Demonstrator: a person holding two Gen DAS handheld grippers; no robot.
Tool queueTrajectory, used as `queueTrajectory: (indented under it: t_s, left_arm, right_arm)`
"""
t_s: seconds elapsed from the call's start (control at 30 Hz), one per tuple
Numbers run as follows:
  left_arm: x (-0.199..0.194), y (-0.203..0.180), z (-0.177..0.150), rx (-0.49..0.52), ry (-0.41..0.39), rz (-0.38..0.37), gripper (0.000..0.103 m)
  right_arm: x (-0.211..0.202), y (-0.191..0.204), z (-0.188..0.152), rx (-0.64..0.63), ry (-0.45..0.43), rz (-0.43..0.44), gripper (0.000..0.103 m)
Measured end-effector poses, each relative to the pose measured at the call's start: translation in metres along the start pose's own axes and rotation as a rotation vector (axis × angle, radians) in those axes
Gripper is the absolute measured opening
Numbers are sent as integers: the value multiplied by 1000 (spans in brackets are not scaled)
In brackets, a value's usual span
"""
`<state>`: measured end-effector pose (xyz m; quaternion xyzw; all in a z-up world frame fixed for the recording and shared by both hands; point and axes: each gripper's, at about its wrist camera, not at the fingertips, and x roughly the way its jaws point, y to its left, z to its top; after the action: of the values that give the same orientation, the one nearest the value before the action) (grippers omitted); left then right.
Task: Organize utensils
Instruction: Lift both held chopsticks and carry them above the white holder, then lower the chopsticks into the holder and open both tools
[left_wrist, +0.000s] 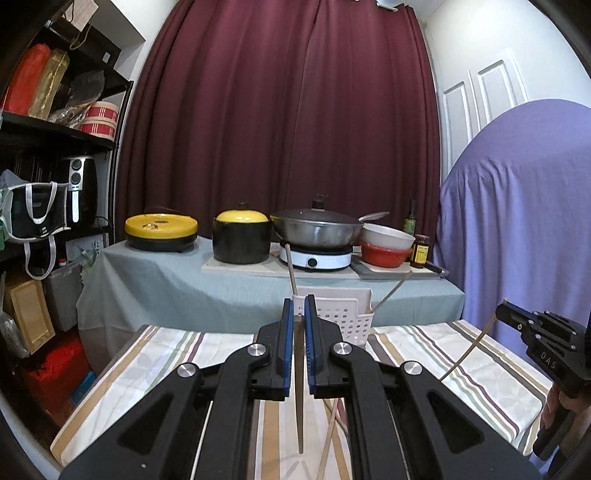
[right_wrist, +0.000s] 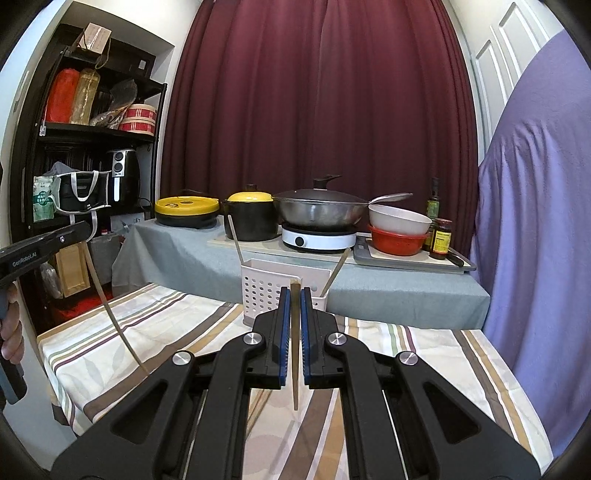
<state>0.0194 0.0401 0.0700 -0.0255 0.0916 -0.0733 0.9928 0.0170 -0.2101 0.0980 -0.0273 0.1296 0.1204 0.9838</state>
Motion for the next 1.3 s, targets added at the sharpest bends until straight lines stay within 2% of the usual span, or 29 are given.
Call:
queueTrajectory:
  t_s: [0.2,0.67,1.0,1.3]
  left_arm:
    - [7,1,14,6,-40,0,6]
    - [52,5,63,-2,-126,-20,6]
    - [104,-1,110,6,-221,-18,6]
    - [158,-3,138,-6,-245,-30,6]
  right_arm:
    - [8,-5,13,12,6,4,6]
    - [43,-22,60,16,-69,3,6]
    - [94,-32,108,-3,-149,10,6]
    - [153,-42,126,2,-140,12,6]
